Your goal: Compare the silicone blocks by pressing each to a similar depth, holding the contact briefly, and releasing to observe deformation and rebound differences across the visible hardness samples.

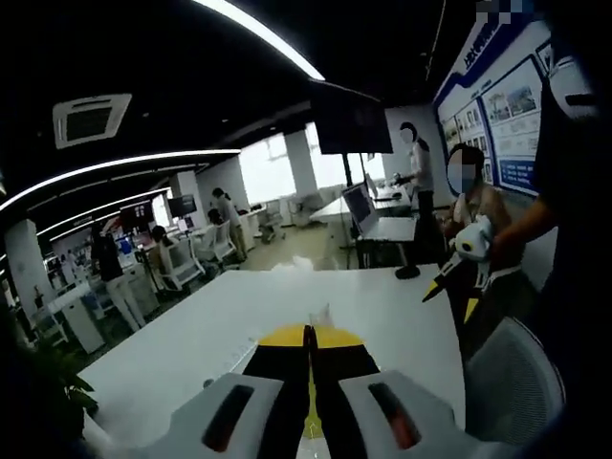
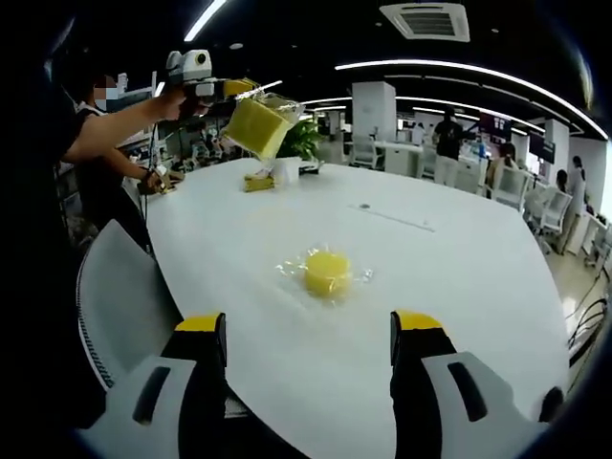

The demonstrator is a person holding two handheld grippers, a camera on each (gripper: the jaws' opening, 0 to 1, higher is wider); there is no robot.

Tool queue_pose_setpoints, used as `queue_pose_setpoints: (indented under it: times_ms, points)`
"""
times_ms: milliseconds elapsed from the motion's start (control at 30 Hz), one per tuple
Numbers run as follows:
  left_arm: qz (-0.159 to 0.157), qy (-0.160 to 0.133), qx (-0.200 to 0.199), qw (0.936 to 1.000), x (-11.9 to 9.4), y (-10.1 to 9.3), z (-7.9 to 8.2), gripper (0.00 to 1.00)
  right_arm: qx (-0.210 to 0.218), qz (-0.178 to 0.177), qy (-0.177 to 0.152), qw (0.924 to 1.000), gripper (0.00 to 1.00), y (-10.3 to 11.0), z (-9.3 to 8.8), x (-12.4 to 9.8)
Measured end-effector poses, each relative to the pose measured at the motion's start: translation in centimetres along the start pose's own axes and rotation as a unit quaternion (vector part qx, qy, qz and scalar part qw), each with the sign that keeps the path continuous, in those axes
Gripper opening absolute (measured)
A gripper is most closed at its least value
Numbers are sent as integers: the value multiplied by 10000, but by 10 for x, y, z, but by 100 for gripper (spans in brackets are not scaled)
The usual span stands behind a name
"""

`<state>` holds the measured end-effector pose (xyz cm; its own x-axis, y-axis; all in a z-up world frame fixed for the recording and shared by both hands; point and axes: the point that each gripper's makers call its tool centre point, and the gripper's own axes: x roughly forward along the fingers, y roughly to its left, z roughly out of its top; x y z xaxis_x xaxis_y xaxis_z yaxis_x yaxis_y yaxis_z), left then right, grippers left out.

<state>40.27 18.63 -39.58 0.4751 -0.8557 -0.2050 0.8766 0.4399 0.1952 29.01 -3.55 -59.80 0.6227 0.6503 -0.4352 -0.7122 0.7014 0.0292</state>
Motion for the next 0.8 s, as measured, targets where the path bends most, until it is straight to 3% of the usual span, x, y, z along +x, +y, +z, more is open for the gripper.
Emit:
queue_pose_setpoints:
  times_ms: [133,267,400,500,800]
  points:
    - [-81,-61,107,9999,-1,0,14,0,-96,25,-14,10000,64,-1,8,1]
    - [-198,-298,79,9993,-2,-1,33,0,-146,77,-43,9999,63,-2,15,2]
    - [-311,-370,130,9987,2,-5,42,0,-240,152,-75,9996,63,-1,25,4]
    - [-402,-322,189,9985,5,-10,40,0,-291,234,-103,9992,63,0,31,6]
    - [-658,-8,259,9975,13,-21,16,0,-405,465,-79,9981,61,3,39,14]
